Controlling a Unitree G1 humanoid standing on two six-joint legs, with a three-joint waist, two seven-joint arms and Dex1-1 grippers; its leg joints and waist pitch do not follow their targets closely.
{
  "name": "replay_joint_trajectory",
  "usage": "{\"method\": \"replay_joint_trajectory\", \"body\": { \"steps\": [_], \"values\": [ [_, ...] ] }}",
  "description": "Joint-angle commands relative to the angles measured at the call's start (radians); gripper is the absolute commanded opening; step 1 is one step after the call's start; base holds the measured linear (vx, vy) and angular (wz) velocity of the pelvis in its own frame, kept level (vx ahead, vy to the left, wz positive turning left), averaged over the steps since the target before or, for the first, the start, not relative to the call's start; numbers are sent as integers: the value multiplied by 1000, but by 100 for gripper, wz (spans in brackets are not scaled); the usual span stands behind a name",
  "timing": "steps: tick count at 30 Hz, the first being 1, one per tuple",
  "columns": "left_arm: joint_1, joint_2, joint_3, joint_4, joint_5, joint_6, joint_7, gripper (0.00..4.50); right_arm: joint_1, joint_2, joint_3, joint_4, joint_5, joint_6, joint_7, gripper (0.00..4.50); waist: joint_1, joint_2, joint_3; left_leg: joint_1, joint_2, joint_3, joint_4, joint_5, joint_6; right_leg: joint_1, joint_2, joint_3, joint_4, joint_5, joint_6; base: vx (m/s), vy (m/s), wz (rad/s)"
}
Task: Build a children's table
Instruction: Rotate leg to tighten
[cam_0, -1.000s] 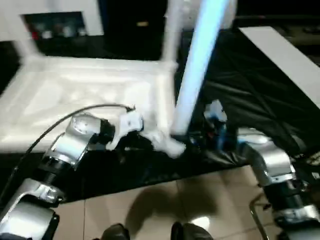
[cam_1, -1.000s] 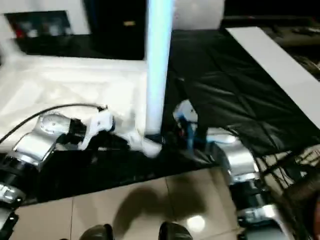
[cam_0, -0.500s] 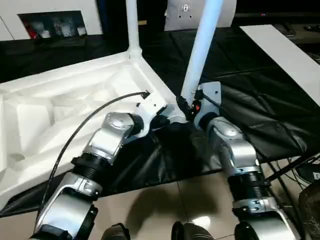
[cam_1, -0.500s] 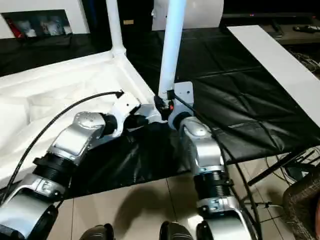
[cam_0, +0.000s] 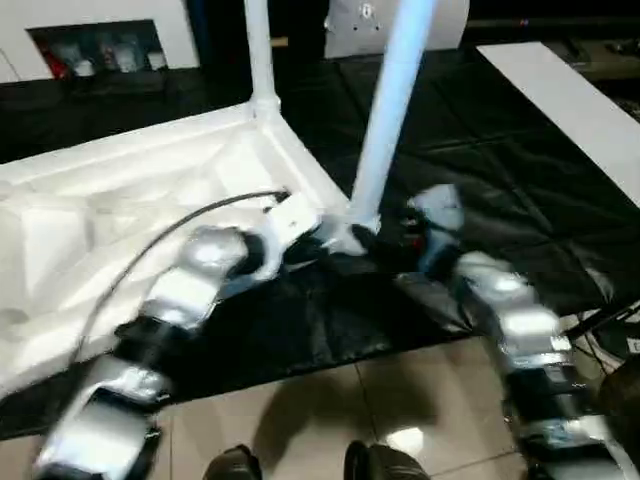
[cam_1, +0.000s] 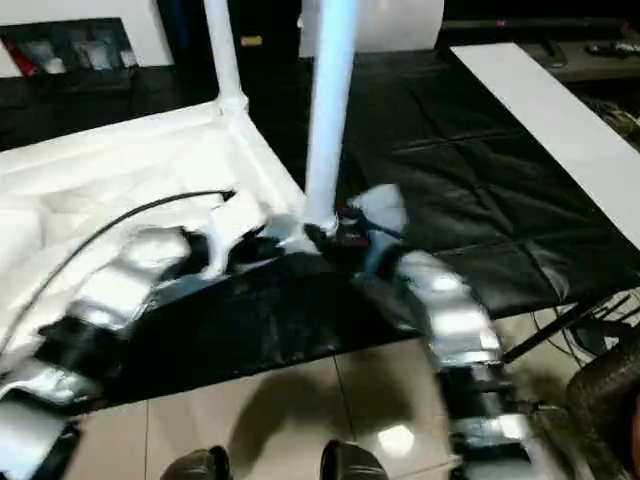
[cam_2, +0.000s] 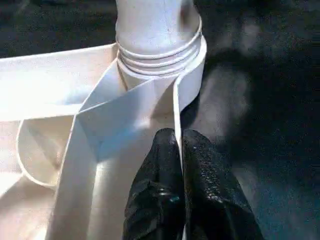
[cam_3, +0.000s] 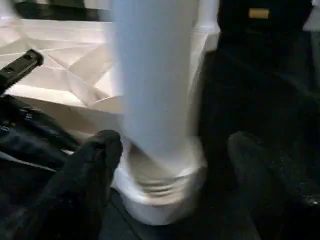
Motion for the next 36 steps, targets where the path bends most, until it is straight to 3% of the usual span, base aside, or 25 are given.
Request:
{"method": "replay_joint_trajectory", "body": {
  "steps": [1, 5, 8, 12, 16, 25, 31, 36],
  "values": [
    [35, 29, -52, -15, -24, -65, -121, 0, 6, -40, 16, -23, 44, -21, 142, 399, 6, -1, -69, 0, 27, 0, -44, -122, 100, 69, -76, 57, -74, -142, -213, 0, 0, 0],
    [53, 91, -82, -27, -59, -126, -291, 0, 18, -129, 79, -56, 92, -17, 405, 399, 9, -1, -68, 5, 30, -1, -44, -140, 122, 66, -76, 55, -72, -128, -234, 0, 0, 0],
    [57, 120, -100, -32, -65, -153, -365, 0, 20, -166, 116, -62, 104, -39, 515, 399, 19, 0, -67, 8, 36, 0, -45, -145, 119, 61, -77, 54, -71, -147, -242, 0, 0, 0],
    [60, 158, -137, -39, -75, -215, -475, 0, -3, -206, 171, -36, 115, -61, 666, 363, 29, -4, -65, 9, 38, 1, -47, -159, 107, 60, -79, 56, -71, -176, -237, 0, 0, 0],
    [64, 169, -159, -54, -84, -245, -531, 0, -31, -214, 192, -13, 121, -41, 733, 329, 34, -9, -65, 8, 39, 1, -47, -155, 102, 59, -81, 57, -71, -192, -233, 0, 0, 0],
    [56, 143, -193, -62, -74, -277, -571, 0, -65, -217, 251, 31, 114, -42, 843, 243, 48, -12, -64, 9, 39, 1, -46, -142, 102, 57, -82, 56, -70, -193, -229, 0, 0, 0],
    [55, 141, -201, -57, -68, -288, -568, 0, -67, -222, 271, 39, 113, -54, 859, 210, 48, -13, -62, 9, 38, 0, -48, -156, 94, 56, -83, 57, -75, -238, -212, 0, 0, 0],
    [55, 139, -192, -48, -64, -280, -553, 0, -65, -226, 278, 29, 128, -35, 860, 202, 48, -12, -62, 8, 38, 1, -47, -150, 95, 56, -82, 57, -74, -223, -217, 0, 0, 0]
  ]
}}
